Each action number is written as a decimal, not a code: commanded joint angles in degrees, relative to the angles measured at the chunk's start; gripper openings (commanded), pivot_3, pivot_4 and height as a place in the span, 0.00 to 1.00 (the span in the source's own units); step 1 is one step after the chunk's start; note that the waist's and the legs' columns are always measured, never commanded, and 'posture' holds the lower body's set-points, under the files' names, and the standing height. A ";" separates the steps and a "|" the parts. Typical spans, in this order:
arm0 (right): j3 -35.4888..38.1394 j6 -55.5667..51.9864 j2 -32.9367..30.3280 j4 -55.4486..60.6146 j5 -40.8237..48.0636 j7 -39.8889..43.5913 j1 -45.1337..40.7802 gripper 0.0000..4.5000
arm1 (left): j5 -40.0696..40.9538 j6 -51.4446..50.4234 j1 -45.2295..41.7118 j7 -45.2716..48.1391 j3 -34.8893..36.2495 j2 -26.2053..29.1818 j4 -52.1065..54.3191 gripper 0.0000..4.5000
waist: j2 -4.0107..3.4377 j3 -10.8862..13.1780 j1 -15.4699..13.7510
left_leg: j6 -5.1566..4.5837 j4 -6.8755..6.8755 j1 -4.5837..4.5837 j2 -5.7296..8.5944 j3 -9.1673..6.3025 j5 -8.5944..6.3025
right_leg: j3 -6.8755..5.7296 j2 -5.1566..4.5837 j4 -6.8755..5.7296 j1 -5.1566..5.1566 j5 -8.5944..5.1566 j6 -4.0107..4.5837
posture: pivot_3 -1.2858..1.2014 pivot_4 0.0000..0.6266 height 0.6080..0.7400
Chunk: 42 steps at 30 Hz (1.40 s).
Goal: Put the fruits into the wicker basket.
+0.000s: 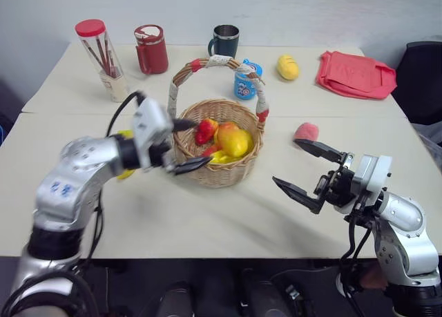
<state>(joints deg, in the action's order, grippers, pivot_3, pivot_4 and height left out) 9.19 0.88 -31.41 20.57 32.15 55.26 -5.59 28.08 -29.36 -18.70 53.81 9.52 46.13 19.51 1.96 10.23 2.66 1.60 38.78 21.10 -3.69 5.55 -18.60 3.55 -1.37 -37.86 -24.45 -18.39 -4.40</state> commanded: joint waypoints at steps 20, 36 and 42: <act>-2.94 -4.55 -1.87 5.15 5.24 4.74 -5.92 1.00 | 1.15 -10.16 15.88 0.54 22.41 13.77 -26.19 0.99 | 0.35 -0.09 -1.84 | -0.54 -0.03 0.08 0.09 -0.36 -0.40 | -0.45 -0.53 0.06 0.14 -0.08 0.13 | 0.52 0.24 1.00; -3.48 -2.24 -0.48 5.17 1.20 2.12 -5.76 1.00 | -12.60 -13.36 -9.60 -12.55 -6.44 1.06 -30.44 0.58 | 0.32 -0.09 0.32 | -0.20 0.11 0.09 -0.04 0.02 -0.25 | -0.17 -0.08 -0.10 -0.11 -0.04 0.04 | 0.52 0.24 1.00; -2.42 -0.73 -0.91 3.48 0.60 2.40 -5.18 1.00 | -9.30 -1.63 -1.34 -5.00 2.60 4.43 -27.77 0.19 | 0.31 -0.09 0.55 | -0.24 0.14 0.09 -0.03 0.03 -0.28 | -0.18 -0.11 -0.09 -0.09 -0.04 0.04 | 0.52 0.24 1.00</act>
<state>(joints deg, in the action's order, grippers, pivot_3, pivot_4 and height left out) 4.93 -1.26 -32.04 24.01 32.62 57.73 -10.69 17.19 -36.35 -22.25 45.34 7.31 48.55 -9.83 2.28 10.14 3.21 1.43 38.89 21.19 -3.74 5.60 -18.84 3.37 -1.48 -37.95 -24.55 -18.43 -4.35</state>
